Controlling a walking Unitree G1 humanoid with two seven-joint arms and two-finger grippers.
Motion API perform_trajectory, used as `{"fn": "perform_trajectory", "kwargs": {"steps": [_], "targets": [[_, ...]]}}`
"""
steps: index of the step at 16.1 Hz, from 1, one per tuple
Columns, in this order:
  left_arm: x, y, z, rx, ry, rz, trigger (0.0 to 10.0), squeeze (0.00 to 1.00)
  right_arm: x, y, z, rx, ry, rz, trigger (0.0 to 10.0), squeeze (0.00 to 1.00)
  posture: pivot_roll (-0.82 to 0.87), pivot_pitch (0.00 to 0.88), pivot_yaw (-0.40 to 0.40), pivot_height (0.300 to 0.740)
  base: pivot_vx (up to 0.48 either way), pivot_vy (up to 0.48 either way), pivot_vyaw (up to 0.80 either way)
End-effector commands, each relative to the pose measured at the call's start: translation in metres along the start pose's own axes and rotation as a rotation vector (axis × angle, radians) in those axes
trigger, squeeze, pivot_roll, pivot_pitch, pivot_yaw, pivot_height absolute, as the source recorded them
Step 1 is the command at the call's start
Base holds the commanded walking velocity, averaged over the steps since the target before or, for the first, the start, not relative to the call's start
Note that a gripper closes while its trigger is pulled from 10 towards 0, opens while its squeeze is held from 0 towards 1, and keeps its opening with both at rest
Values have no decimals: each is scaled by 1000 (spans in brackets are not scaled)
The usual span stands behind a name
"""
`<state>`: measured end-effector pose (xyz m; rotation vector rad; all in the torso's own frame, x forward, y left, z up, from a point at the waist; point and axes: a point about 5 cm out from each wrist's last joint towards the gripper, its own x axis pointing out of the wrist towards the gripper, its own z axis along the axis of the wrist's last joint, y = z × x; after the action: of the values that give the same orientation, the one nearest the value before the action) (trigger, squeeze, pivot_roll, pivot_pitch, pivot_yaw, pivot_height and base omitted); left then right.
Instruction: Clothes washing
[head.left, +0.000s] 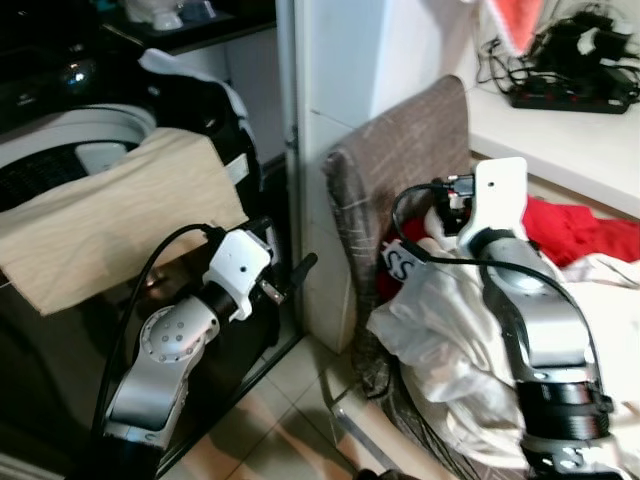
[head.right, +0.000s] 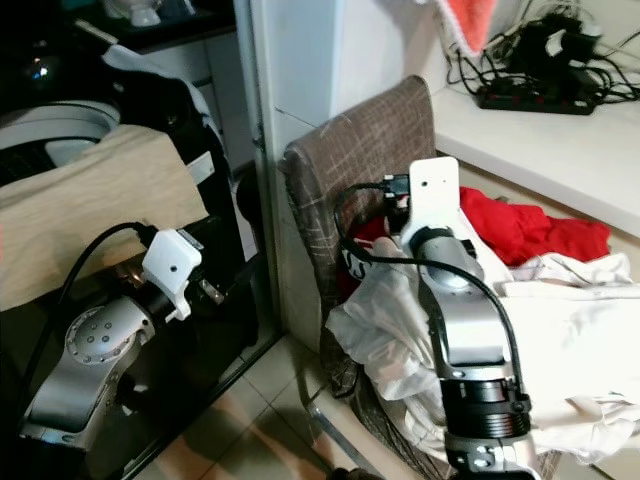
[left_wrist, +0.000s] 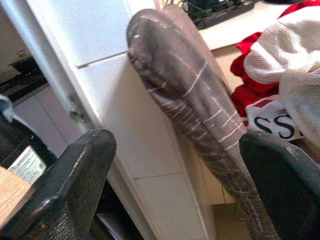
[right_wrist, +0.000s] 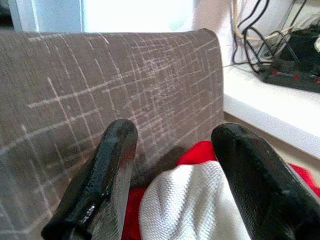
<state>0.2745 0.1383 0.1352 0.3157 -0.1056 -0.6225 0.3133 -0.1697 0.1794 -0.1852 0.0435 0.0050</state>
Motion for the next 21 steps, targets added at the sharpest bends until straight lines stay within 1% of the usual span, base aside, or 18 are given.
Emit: {"fn": "perform_trajectory", "kwargs": {"steps": [1,2,3,5,6,8,10,11,12,13,14,15,16,17,18,19,20,21], "targets": [[1,-2,1,11,0,-14,10000,0,-10,-6,-2,-7,25,-18,10000,0,-58,2,-20,732,0,0,0],[1,-2,1,11,2,-15,10000,0,-18,-7,-6,-1,49,-10,10000,0,-58,2,-20,732,0,0,0],[1,-3,0,10,5,-20,10000,0,-31,-8,-12,12,85,-31,10000,0,-77,5,-19,732,0,0,0],[2,-3,0,12,4,-32,10000,0,-40,-15,-18,38,129,-134,10000,0,-87,2,-14,732,0,0,0],[4,-3,0,13,3,-38,10000,0,-44,-16,-22,46,158,-165,10000,0,-96,0,-7,732,0,0,0],[5,-3,1,15,1,-44,10000,0,-46,-19,-43,79,265,-188,10000,0,-99,0,-4,732,0,0,0],[7,-2,1,15,-2,-48,10000,0,-42,-21,-66,93,346,-211,10000,0,-100,0,0,732,0,0,0],[7,-3,1,16,-2,-49,10000,0,-34,-21,-74,73,363,-208,10000,0,-99,0,1,732,0,0,0],[8,-3,1,16,-3,-50,10000,0,-29,-21,-82,91,392,-211,10000,0,-94,0,6,732,0,0,0],[9,-3,2,12,-7,-49,10000,0,-23,-21,-88,71,404,-198,10000,0,-94,0,3,732,0,0,0],[10,-3,2,14,-8,-49,10000,0,-18,-19,-100,104,450,-192,10000,0,-91,0,2,732,0,0,0],[10,-3,2,20,-8,-46,10000,0,-15,-16,-114,213,522,-193,0,0,-79,0,-2,732,0,0,0],[10,-2,2,21,-9,-40,10000,0,-12,-10,-115,270,534,-170,0,0,-72,0,-3,732,0,0,0],[10,-2,2,20,-8,-36,10000,0,-4,-5,-102,263,480,-138,0,0,-72,0,-3,732,0,0,0],[9,-2,2,21,-8,-35,10000,0,7,0,-78,225,375,-87,0,0,-70,0,-3,732,0,0,0],[9,-3,2,21,-7,-34,10000,0,13,4,-64,177,303,-49,0,0,-70,0,-3,732,0,0,0],[9,-3,2,22,-8,-32,10000,0,21,12,-33,102,152,28,0,0,-66,0,-6,732,0,0,0],[10,-2,2,23,-9,-27,10000,0,26,17,-9,98,45,76,0,0,-66,0,-10,732,0,0,0]]}}
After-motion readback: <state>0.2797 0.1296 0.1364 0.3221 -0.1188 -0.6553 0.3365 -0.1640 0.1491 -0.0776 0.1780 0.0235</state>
